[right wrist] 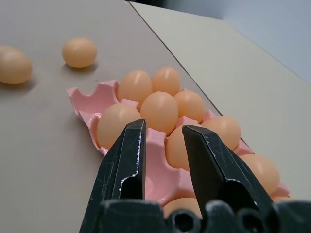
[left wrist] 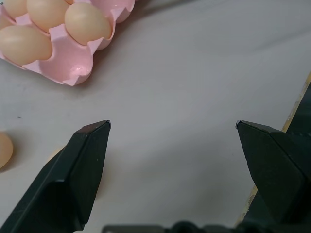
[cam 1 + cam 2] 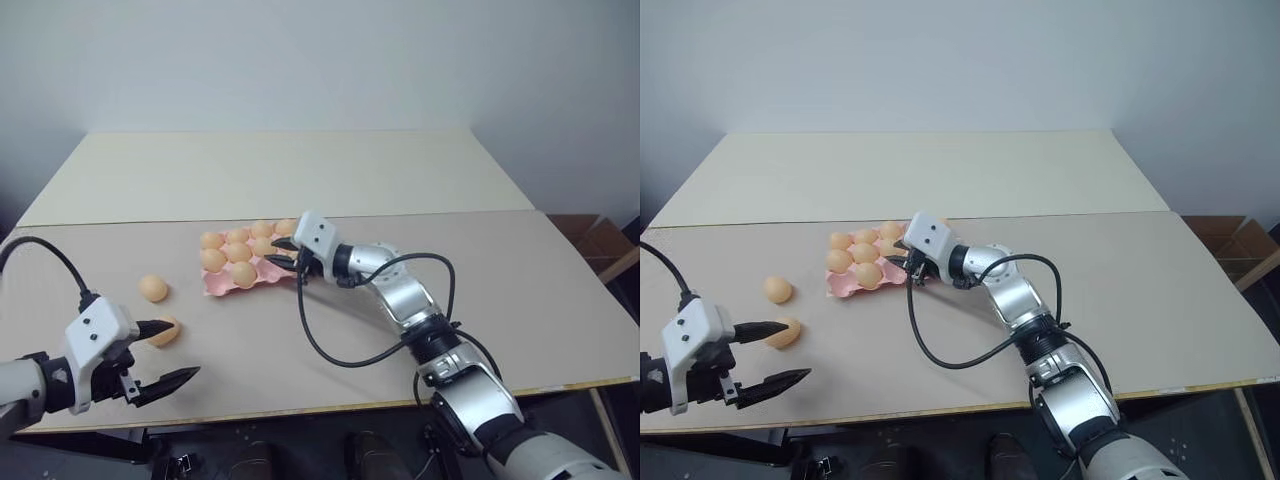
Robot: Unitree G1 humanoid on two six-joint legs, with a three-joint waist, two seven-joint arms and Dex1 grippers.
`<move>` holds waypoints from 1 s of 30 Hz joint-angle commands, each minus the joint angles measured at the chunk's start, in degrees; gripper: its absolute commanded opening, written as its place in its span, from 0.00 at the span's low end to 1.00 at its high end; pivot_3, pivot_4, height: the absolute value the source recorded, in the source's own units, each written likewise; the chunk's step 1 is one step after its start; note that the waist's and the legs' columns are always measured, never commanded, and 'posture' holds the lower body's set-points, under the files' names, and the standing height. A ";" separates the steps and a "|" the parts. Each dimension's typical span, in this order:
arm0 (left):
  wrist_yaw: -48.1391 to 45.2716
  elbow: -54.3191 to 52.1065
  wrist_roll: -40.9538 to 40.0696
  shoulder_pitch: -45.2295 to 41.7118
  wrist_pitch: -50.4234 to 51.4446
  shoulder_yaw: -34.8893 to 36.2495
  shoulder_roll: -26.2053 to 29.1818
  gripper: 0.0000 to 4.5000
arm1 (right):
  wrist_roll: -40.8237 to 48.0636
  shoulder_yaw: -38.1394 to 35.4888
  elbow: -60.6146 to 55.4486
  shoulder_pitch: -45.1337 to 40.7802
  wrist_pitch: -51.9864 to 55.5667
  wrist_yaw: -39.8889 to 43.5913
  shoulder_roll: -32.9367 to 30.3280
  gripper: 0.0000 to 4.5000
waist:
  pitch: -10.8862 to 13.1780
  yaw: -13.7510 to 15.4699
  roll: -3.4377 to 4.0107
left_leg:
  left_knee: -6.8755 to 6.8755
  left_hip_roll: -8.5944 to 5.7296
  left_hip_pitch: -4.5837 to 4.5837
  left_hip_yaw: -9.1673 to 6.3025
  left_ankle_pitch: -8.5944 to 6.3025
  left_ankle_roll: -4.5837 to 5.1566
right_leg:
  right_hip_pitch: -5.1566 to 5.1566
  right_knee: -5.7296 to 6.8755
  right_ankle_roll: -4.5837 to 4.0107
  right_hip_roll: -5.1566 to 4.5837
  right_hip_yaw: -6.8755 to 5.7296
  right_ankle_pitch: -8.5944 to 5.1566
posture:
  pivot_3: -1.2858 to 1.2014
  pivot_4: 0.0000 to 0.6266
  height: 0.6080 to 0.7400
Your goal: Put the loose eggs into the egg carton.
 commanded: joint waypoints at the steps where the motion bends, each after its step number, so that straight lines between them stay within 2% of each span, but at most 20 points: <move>1: 0.27 -0.75 -0.50 -0.48 0.00 0.71 0.26 1.00 | 2.84 -1.13 -10.53 2.20 2.70 4.01 -3.65 0.35 | 0.00 0.20 0.00 | -0.01 0.00 -0.01 0.00 0.00 0.00 | 0.00 -0.01 0.01 -0.01 0.00 0.00 | 0.52 0.24 1.00; 6: 0.44 -0.61 0.40 1.60 -0.24 3.26 -0.65 1.00 | 8.65 -3.87 -24.83 8.07 7.42 13.02 -15.36 0.35 | 0.00 0.62 -0.01 | -0.01 -0.05 -0.03 0.02 0.00 0.00 | 0.03 -0.10 0.03 -0.07 -0.01 -0.03 | 0.52 0.24 1.00; 12: 0.55 0.28 0.43 5.22 -0.49 9.46 -3.32 1.00 | 14.87 -8.40 -33.21 13.22 10.48 20.84 -28.61 0.35 | 0.00 1.01 -0.01 | -0.01 0.00 0.06 0.06 -0.01 -0.01 | 0.02 -0.12 0.04 -0.05 -0.03 -0.07 | 0.52 0.24 1.00; 15: 0.27 0.17 1.00 7.43 -0.77 11.57 -3.95 1.00 | 16.52 -9.37 -35.23 15.23 11.80 22.29 -31.77 0.48 | -0.01 1.02 -0.02 | -0.04 0.02 0.20 0.06 -0.02 -0.02 | 0.05 -0.09 0.00 -0.03 -0.02 -0.10 | 0.52 0.24 1.00; 19: 1.08 -0.31 0.77 9.05 -0.30 14.58 -5.09 1.00 | 18.04 -10.53 -38.16 17.21 13.13 22.91 -34.78 0.77 | -0.01 1.52 -0.03 | -0.06 0.00 0.19 0.08 -0.05 -0.07 | 0.04 -0.11 -0.03 -0.07 -0.02 -0.12 | 0.52 0.24 1.00; 22: 2.84 -0.08 2.21 9.52 -1.32 15.84 -6.28 1.00 | 14.90 -11.08 -39.03 18.06 12.83 18.08 -35.03 0.99 | -0.01 1.60 -0.03 | -0.06 -0.04 0.17 0.10 -0.05 -0.08 | 0.05 -0.16 -0.02 -0.12 0.00 -0.12 | 0.52 0.24 1.00; 30: 5.73 0.03 1.80 9.22 0.46 17.98 -7.58 1.00 | 16.82 -12.93 -39.08 19.92 14.00 18.60 -38.56 0.99 | -0.02 1.70 -0.05 | -0.06 -0.05 0.11 0.11 -0.24 -0.38 | 0.03 -0.19 -0.01 -0.11 -0.01 -0.12 | 0.52 0.24 1.00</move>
